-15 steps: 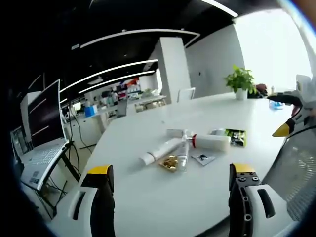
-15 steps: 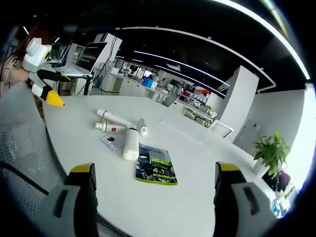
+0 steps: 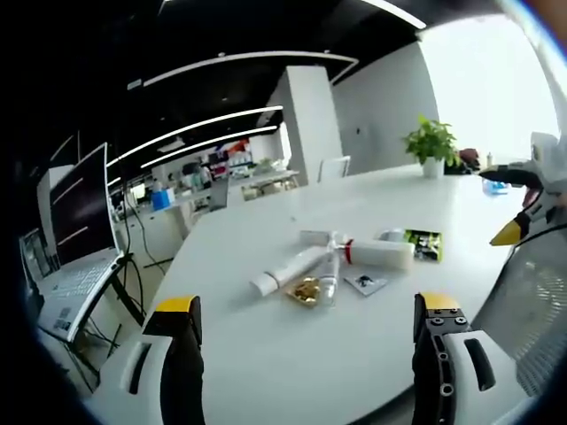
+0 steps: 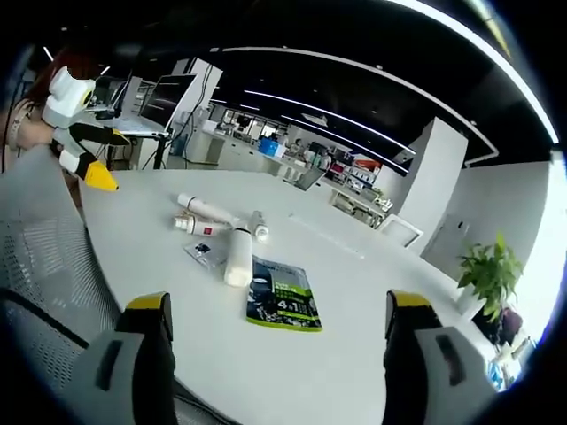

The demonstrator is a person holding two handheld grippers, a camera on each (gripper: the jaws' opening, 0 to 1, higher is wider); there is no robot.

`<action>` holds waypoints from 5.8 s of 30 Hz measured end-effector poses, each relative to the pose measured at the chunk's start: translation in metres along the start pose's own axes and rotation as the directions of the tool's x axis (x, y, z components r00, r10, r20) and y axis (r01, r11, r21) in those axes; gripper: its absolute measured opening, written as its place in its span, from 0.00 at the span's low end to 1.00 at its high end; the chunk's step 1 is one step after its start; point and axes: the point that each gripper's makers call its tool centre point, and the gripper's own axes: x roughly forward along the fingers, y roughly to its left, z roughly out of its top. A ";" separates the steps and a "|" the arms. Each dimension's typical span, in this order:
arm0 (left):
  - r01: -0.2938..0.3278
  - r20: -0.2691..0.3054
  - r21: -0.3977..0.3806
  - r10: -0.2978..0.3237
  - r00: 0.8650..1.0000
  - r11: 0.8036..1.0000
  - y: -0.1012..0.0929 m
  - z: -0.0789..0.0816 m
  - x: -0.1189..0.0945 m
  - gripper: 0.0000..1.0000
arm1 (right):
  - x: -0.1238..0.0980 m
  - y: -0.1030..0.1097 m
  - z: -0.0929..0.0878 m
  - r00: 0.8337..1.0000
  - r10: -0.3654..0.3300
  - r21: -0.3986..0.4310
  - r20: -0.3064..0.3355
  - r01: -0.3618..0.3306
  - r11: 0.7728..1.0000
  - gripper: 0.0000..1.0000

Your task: Arrange the skincare products in the storage area until every visible bottle or jar stands upright without overlapping.

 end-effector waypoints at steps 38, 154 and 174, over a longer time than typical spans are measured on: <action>-0.024 0.011 -0.022 0.024 1.000 0.999 0.002 0.005 -0.002 0.97 | 0.001 0.000 -0.008 0.999 0.000 0.025 -0.054 0.001 1.000 1.00; 0.126 0.003 -0.110 -0.127 0.992 0.986 -0.013 0.036 0.022 0.95 | 0.197 0.090 -0.039 0.448 0.537 0.229 -0.715 -0.575 0.786 0.26; 0.353 0.098 -0.480 -0.351 0.931 0.803 -0.050 0.039 0.050 0.81 | 0.157 0.096 -0.032 0.436 0.874 0.912 -0.216 -0.229 0.339 0.26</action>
